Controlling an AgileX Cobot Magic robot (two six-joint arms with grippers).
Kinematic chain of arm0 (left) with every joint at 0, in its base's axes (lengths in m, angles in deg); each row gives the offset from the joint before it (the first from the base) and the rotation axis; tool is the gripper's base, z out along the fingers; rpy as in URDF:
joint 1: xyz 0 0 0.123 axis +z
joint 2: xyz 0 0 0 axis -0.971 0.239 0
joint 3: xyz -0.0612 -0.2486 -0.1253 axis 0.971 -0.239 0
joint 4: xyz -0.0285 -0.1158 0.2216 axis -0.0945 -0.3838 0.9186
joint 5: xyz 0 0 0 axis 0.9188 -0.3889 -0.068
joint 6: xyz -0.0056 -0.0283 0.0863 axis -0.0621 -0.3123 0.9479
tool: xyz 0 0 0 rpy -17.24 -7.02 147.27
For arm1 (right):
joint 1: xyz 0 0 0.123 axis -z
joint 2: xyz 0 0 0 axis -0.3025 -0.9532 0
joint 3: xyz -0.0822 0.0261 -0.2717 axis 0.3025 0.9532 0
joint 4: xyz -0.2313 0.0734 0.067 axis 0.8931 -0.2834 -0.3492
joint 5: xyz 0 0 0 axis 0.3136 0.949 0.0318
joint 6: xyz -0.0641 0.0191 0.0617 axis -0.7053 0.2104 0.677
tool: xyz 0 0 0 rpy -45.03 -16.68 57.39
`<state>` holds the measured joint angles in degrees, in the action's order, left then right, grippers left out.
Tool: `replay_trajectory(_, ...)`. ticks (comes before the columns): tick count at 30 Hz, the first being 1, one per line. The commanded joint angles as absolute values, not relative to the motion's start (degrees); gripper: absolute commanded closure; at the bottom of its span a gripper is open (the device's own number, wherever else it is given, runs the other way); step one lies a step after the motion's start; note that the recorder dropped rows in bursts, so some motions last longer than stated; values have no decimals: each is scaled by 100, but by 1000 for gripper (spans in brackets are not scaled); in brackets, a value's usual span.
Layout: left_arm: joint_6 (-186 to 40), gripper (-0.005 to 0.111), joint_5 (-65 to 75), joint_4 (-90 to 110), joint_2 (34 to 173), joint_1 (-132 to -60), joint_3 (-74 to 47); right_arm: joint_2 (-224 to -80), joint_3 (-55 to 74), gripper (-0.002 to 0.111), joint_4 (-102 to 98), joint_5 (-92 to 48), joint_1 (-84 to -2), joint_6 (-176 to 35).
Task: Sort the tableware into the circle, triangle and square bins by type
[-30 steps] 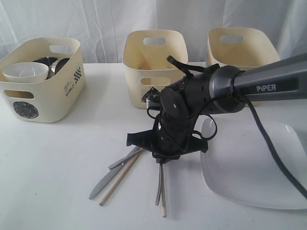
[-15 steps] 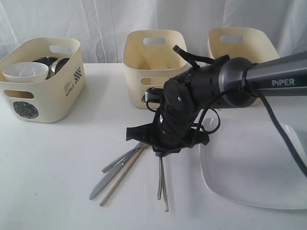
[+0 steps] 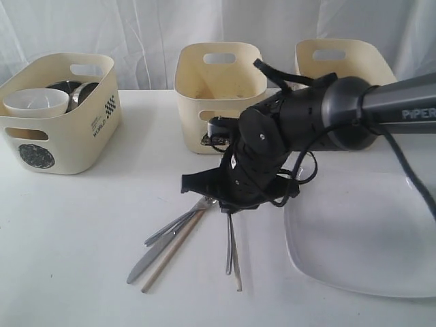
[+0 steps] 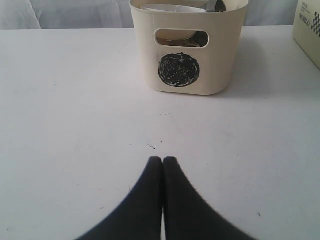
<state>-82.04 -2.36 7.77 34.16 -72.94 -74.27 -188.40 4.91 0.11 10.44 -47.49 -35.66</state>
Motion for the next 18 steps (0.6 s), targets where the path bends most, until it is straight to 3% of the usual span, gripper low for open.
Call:
replay_trajectory(1,-8253,107,-253,755,3386,-7291,-7443,-18075,903,108,89,223,-4552,-3588)
replay_trajectory(11,-8242,107,-253,755,3386,-7291,-7443,-16990,1135,108,89,-1029,-4088,-3925)
replay_trajectory(18,-8242,107,-253,755,3386,-7291,-7443,-17540,-271,108,89,-1714,-3583,-4125)
